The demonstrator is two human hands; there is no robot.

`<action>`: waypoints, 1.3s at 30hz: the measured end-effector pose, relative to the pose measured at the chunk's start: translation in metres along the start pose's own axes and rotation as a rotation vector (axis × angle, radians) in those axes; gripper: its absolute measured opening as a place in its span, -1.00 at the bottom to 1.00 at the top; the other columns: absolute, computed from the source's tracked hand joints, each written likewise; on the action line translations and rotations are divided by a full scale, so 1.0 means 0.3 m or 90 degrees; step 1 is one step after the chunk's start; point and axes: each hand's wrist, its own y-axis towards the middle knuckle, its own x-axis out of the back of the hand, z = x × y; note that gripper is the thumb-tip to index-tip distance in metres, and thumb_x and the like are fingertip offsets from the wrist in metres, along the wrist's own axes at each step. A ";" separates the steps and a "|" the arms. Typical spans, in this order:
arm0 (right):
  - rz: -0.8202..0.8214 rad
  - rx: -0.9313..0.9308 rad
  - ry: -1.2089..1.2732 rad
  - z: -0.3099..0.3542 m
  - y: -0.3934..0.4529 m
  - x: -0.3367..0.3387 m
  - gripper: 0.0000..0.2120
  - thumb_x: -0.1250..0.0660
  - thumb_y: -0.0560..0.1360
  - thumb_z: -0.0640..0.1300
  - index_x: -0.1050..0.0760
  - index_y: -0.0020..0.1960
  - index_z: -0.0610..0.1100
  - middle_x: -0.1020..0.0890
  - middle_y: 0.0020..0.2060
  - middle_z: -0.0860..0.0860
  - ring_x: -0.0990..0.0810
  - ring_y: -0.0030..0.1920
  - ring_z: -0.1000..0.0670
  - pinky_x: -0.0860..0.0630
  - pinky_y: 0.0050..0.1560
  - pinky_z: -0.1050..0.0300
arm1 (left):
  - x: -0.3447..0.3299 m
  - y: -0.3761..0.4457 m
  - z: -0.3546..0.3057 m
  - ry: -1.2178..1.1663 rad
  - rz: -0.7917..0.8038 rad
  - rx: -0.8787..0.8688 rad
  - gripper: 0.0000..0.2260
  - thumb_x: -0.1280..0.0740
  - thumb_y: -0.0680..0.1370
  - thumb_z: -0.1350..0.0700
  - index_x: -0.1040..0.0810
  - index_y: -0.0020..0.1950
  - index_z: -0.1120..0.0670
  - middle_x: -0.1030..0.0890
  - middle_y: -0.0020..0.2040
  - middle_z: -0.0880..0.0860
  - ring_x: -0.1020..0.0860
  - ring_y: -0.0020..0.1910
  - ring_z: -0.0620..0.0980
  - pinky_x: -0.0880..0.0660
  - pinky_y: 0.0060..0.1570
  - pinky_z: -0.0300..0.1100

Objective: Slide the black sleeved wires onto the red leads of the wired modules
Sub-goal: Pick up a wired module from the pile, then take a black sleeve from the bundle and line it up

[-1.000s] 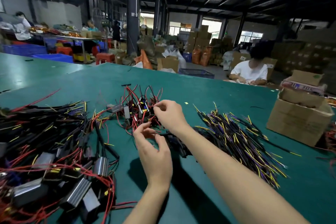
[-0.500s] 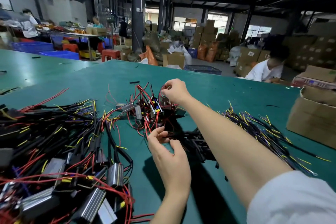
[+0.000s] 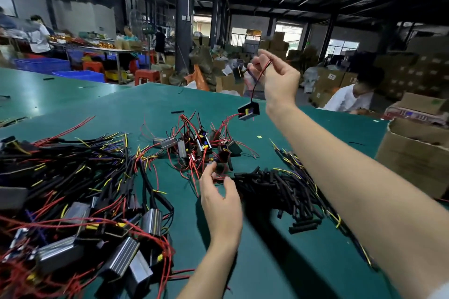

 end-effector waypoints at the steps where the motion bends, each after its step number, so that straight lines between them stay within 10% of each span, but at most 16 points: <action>1: 0.009 0.006 0.014 0.035 -0.018 0.012 -0.84 -0.27 0.56 -0.31 -0.56 0.09 -0.34 -0.61 -0.22 -0.11 -0.58 -0.25 -0.01 -0.61 -0.03 0.08 | 0.002 0.003 -0.004 -0.019 -0.008 -0.003 -0.71 -0.24 0.57 0.20 -0.45 0.29 0.00 -0.52 0.18 0.02 -0.51 0.12 -0.05 -0.42 0.23 -0.11; 4: 0.049 0.020 -0.011 0.136 -0.088 0.060 -0.85 -0.27 0.57 -0.28 -0.56 0.07 -0.29 -0.61 -0.25 -0.11 -0.57 -0.31 0.02 -0.59 -0.23 0.22 | 0.006 0.013 -0.017 -0.119 -0.040 -0.003 -0.82 -0.20 0.61 0.22 -0.48 0.16 0.04 -0.57 0.07 0.01 -0.53 -0.06 -0.25 -0.43 0.02 -0.38; 14: 0.064 -0.383 0.004 0.168 -0.417 0.364 -0.81 -0.32 0.52 -0.18 -0.53 -0.11 -0.33 -0.68 -0.36 -0.04 -0.61 -0.45 0.13 -0.47 -0.50 0.40 | 0.020 0.019 -0.074 -0.409 0.205 0.263 -0.68 -0.03 0.65 -0.08 -0.47 0.02 0.08 -0.67 -0.26 0.08 -0.62 -0.39 -0.07 -0.49 -0.27 -0.21; 18: -0.004 -0.493 0.004 0.076 -0.542 0.463 -0.85 -0.35 0.49 -0.15 -0.55 -0.20 -0.23 -0.65 -0.42 0.01 -0.57 -0.51 0.16 -0.44 -0.55 0.40 | 0.003 -0.032 -0.143 -0.304 0.428 0.322 -0.65 -0.07 0.62 -0.14 -0.50 0.04 0.07 -0.70 -0.22 0.07 -0.65 -0.32 -0.03 -0.52 -0.27 -0.22; 22: -0.053 -0.425 -0.075 0.002 -0.608 0.530 -0.92 -0.40 0.46 -0.16 -0.52 -0.15 -0.14 -0.64 -0.38 0.03 -0.55 -0.48 0.15 -0.38 -0.55 0.36 | -0.006 -0.105 -0.152 -0.059 0.578 0.154 -0.86 -0.27 0.59 0.03 -0.56 0.02 0.06 -0.67 -0.10 0.06 -0.64 -0.18 0.04 -0.54 -0.25 -0.29; 30: 0.045 -0.339 -0.177 0.015 -0.579 0.646 -0.83 -0.27 0.57 -0.22 -0.63 0.01 -0.22 -0.69 -0.20 -0.09 -0.57 -0.28 0.03 -0.49 -0.29 0.24 | -0.004 -0.147 -0.084 0.108 0.437 0.026 -0.89 -0.32 0.55 0.22 -0.65 -0.07 0.12 -0.64 -0.34 0.04 -0.51 -0.50 -0.12 -0.47 -0.43 -0.34; 39: 0.044 -0.362 -0.084 -0.022 -0.580 0.665 -0.83 -0.28 0.56 -0.17 -0.63 0.01 -0.19 -0.63 -0.26 -0.01 -0.52 -0.34 0.09 -0.45 -0.35 0.32 | -0.018 -0.161 -0.055 0.132 0.406 -0.125 -0.91 -0.41 0.50 0.15 -0.72 -0.09 0.06 -0.67 -0.22 -0.03 -0.58 -0.24 -0.06 -0.47 -0.18 -0.24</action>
